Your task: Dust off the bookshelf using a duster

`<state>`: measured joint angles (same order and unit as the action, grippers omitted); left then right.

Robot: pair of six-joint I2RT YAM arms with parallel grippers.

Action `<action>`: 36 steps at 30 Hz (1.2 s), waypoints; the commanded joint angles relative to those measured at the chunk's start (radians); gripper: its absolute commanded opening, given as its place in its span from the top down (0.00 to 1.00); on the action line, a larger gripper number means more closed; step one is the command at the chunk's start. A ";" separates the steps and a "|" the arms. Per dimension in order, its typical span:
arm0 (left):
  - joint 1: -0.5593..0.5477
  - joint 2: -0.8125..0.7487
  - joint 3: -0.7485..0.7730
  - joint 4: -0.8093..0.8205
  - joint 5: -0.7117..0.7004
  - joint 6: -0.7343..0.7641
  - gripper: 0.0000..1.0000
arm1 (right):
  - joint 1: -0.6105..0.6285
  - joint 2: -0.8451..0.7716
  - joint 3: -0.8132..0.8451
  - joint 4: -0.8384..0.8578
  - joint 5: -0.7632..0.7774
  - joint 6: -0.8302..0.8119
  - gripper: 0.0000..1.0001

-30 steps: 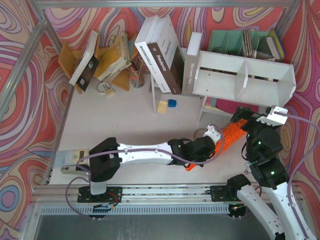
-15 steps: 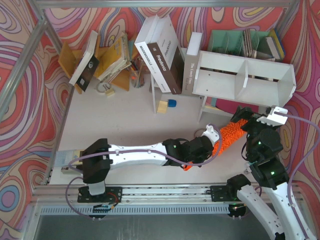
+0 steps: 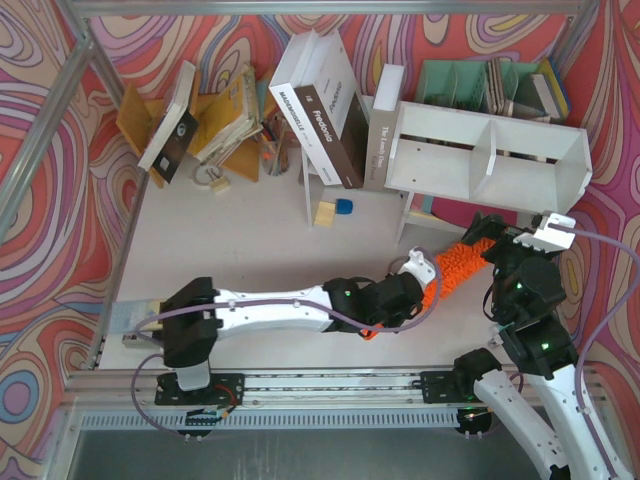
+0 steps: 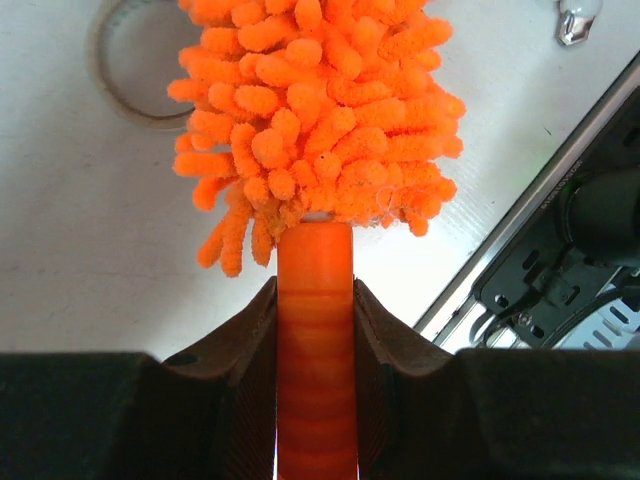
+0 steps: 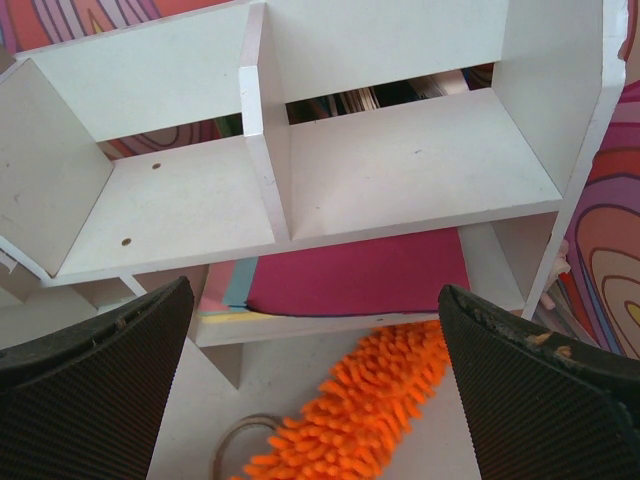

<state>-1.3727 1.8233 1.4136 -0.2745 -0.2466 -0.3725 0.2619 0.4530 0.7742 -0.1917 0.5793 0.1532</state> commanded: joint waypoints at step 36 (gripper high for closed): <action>0.011 -0.119 -0.044 0.028 -0.120 -0.062 1.00 | -0.001 -0.014 -0.007 0.032 0.006 -0.013 0.01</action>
<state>-1.3613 1.6547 1.2667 -0.2977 -0.3748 -0.4843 0.2619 0.4526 0.7727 -0.1917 0.5755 0.1535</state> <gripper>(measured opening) 0.339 0.987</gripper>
